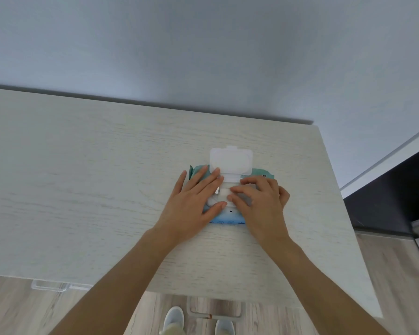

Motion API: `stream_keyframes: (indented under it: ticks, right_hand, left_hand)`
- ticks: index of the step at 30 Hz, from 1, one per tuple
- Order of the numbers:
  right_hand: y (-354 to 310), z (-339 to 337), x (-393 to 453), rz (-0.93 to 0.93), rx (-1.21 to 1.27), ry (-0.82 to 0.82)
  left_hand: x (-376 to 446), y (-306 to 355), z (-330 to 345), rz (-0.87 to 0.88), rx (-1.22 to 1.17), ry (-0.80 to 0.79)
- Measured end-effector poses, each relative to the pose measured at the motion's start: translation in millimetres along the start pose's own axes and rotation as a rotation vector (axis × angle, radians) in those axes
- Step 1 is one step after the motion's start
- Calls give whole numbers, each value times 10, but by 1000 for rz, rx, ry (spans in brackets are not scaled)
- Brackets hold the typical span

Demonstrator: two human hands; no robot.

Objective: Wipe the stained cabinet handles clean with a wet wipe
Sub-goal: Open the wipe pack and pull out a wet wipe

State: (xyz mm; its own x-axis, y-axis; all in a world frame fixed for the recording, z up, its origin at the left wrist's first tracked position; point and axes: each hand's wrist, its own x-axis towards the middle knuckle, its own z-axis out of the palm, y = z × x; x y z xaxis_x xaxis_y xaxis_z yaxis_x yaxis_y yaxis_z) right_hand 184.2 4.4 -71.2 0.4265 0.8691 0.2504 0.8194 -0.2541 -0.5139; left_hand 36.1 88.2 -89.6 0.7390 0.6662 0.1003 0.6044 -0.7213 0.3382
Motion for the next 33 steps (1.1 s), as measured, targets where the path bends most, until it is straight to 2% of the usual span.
stream_keyframes:
  ticks: [3,12,17,19,25,28,30,33]
  right_hand:
    - [-48,9,90,-13,1,-43]
    - [-38,11,157,-208,-140,-157]
    - [-21,-32,141,35,214,-123]
    - [-27,-60,144,61,263,-127]
    - [-107,-93,100,-158,129,-61]
    - [-119,-51,109,-195,113,-82]
    - [-130,-52,122,-138,146,-62]
    - [-117,-101,143,112,334,77]
  left_hand:
    - [6,4,18,-13,-73,19]
    - [14,-1,16,4,-125,36]
    - [13,-2,9,-5,-154,37]
    - [15,-3,12,-5,-163,41]
    - [20,2,21,-3,-192,54]
    - [25,3,18,-13,-186,38]
    - [25,-1,17,-20,-176,32]
    - [26,-8,17,-28,-177,39]
